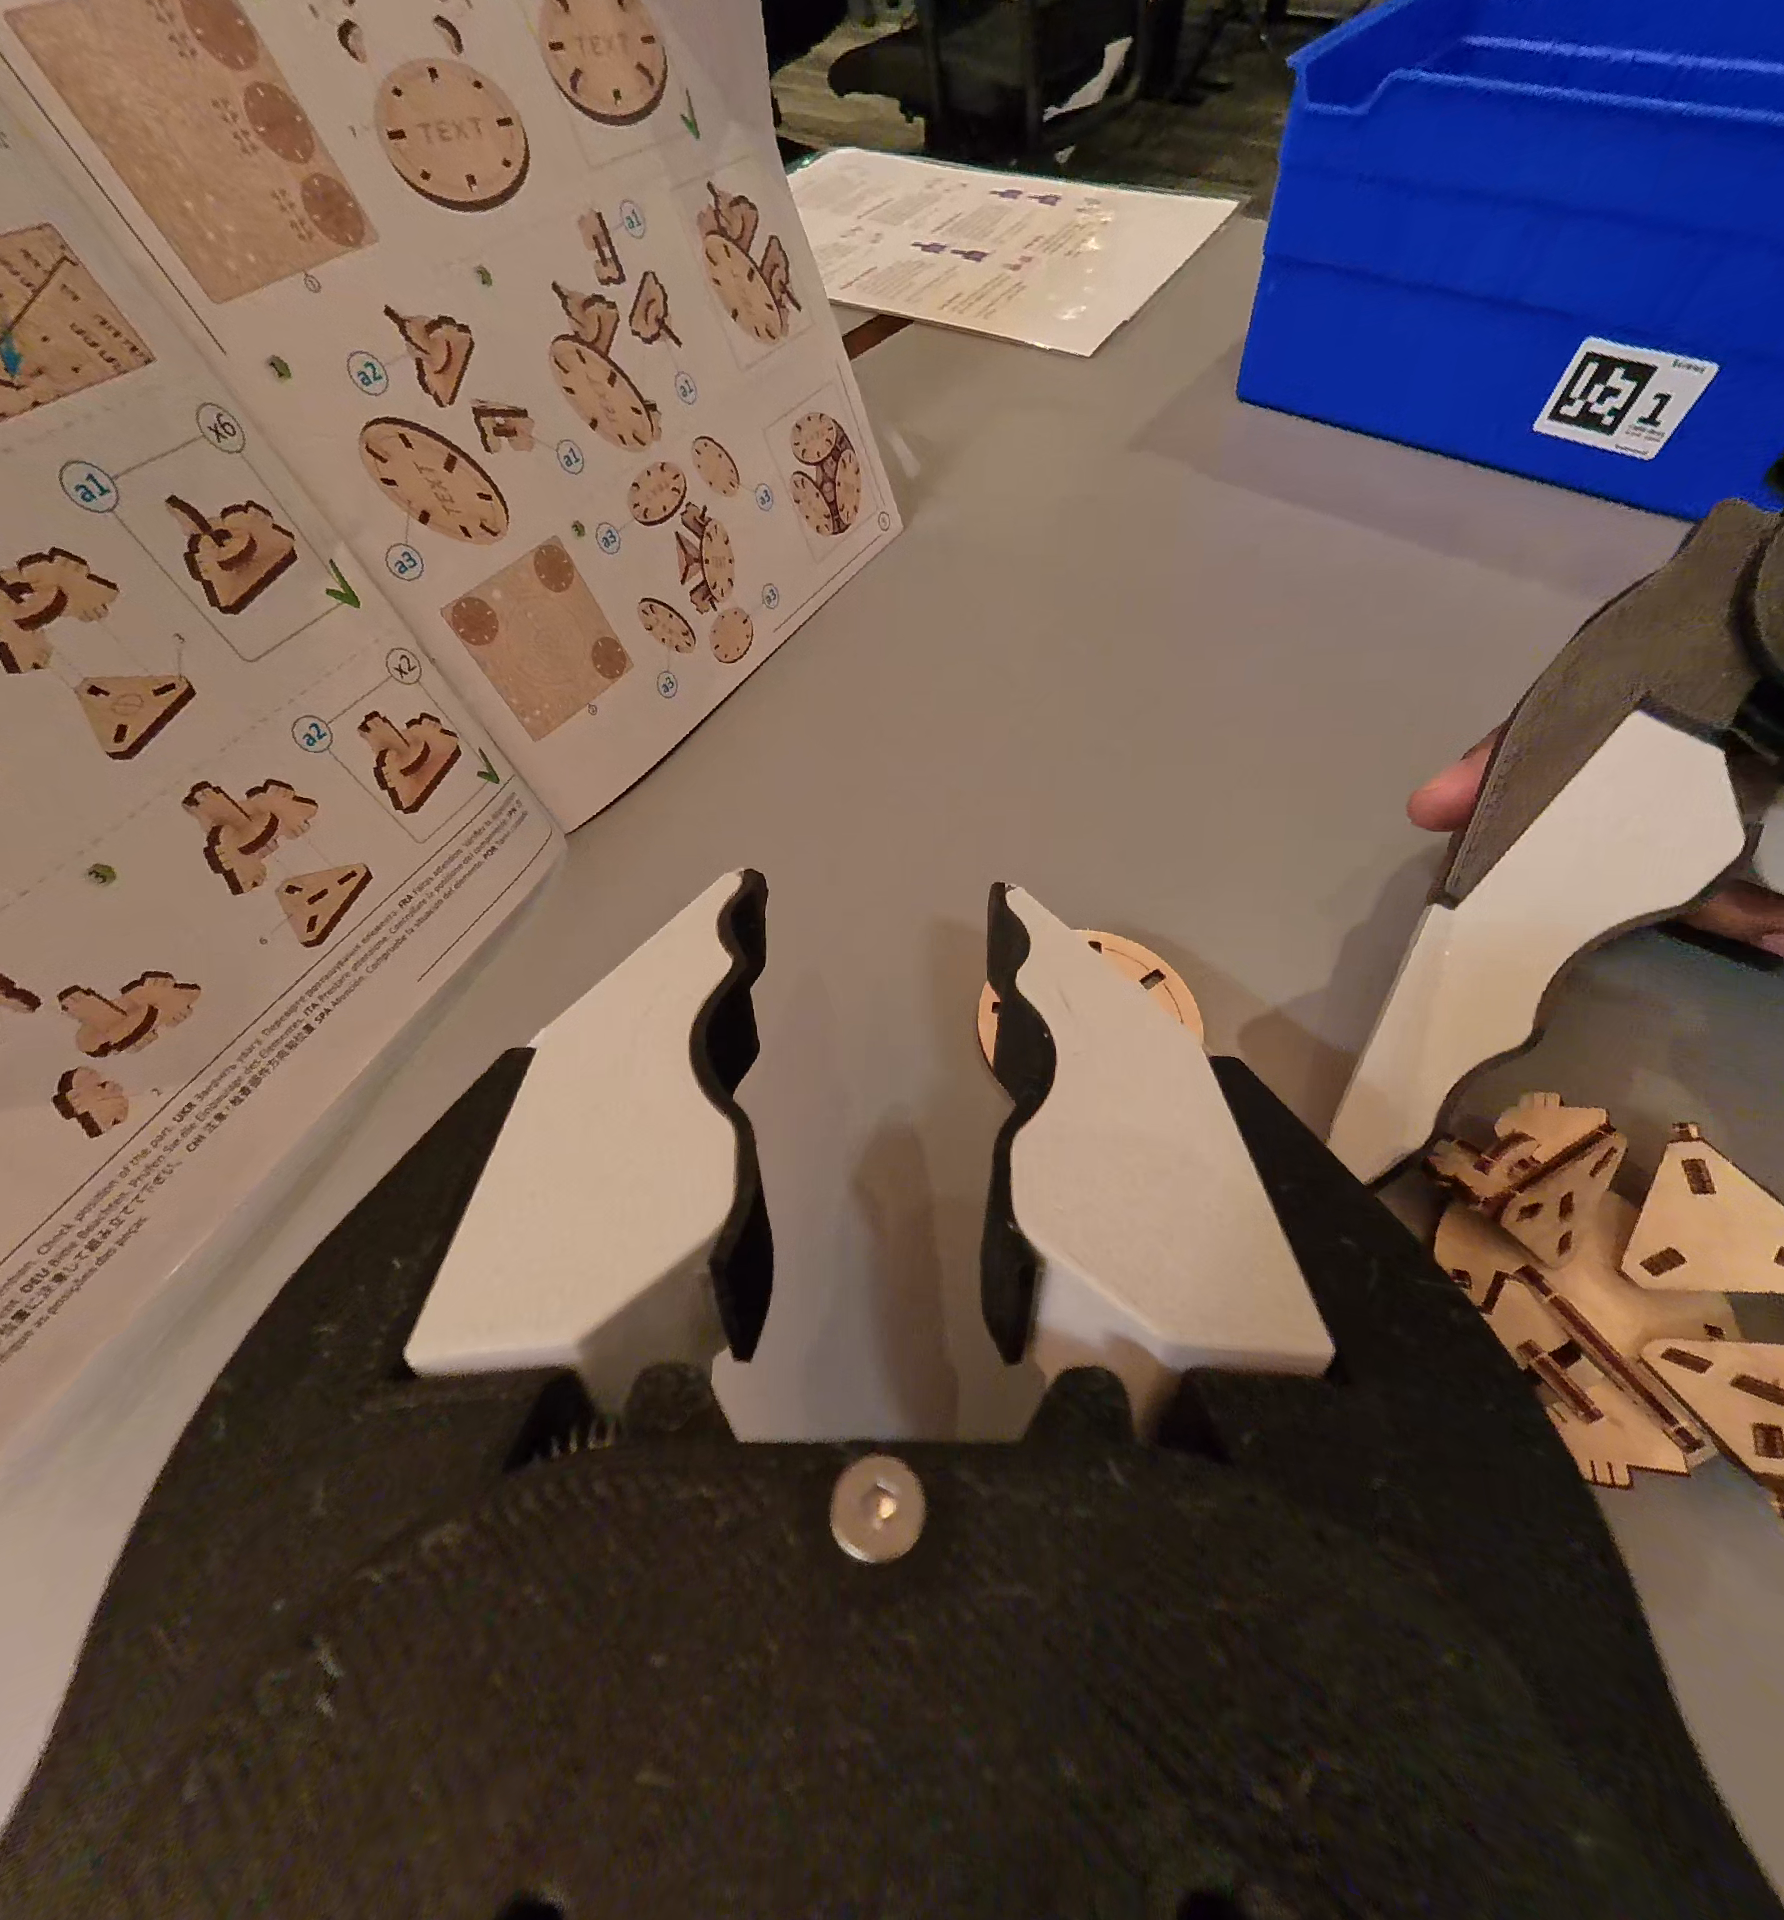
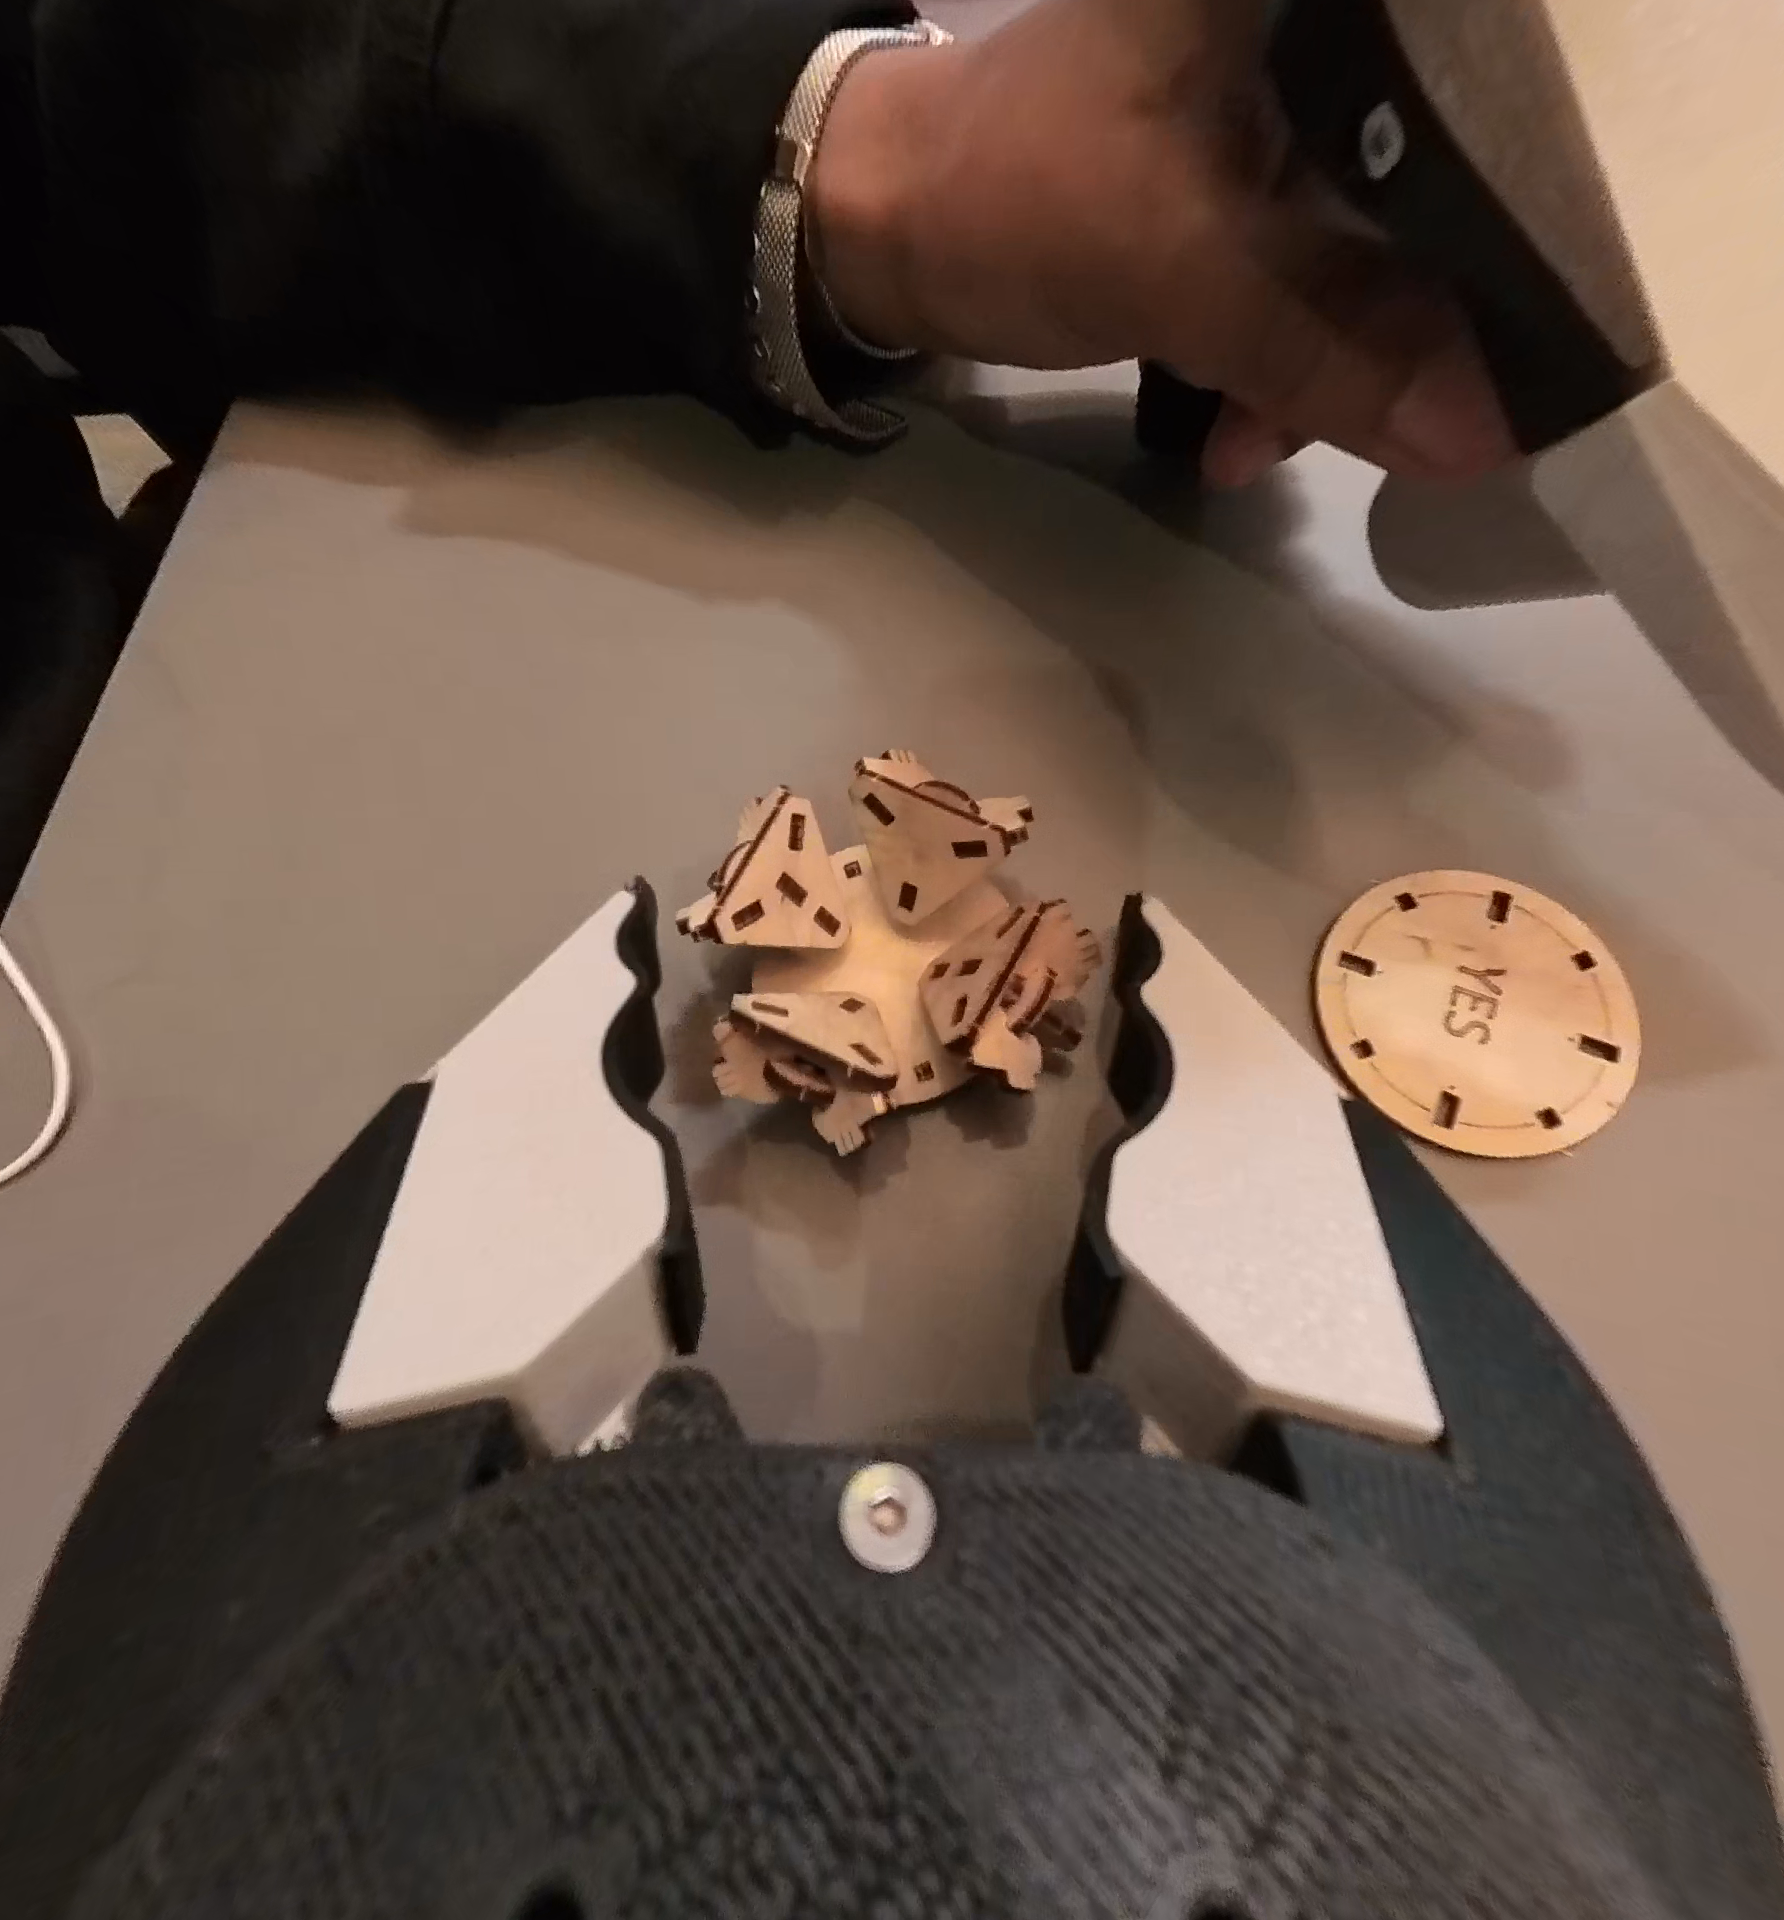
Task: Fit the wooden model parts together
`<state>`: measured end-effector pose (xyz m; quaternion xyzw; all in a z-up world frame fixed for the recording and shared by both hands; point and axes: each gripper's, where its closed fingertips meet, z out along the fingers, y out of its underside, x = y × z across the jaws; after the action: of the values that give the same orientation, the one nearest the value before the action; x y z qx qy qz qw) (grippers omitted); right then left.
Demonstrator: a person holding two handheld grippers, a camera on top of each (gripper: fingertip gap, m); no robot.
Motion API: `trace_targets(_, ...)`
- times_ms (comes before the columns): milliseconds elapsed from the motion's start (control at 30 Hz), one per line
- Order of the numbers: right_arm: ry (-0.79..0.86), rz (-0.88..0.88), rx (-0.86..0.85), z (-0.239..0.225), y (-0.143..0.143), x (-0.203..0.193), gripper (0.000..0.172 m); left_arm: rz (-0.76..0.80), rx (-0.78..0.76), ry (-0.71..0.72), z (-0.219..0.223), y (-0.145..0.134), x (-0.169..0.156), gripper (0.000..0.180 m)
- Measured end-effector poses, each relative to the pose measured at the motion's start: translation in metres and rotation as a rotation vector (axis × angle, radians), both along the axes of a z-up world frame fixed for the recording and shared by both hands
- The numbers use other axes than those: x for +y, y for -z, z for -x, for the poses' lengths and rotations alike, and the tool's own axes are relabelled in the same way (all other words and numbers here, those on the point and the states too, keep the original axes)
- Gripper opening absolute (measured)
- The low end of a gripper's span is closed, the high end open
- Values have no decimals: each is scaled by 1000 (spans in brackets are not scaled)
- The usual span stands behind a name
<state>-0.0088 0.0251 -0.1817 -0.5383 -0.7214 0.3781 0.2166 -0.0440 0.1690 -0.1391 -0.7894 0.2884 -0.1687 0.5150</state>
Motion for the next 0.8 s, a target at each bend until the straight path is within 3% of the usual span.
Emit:
trace_targets(400, 26, -17, -31, -4, 5, 8, 83, 7, 1, 2, 0, 1, 0, 40)
trace_targets(800, 322, 16, -34, -50, 4, 90, 83, 12, -9, 3, 0, 1, 0, 40)
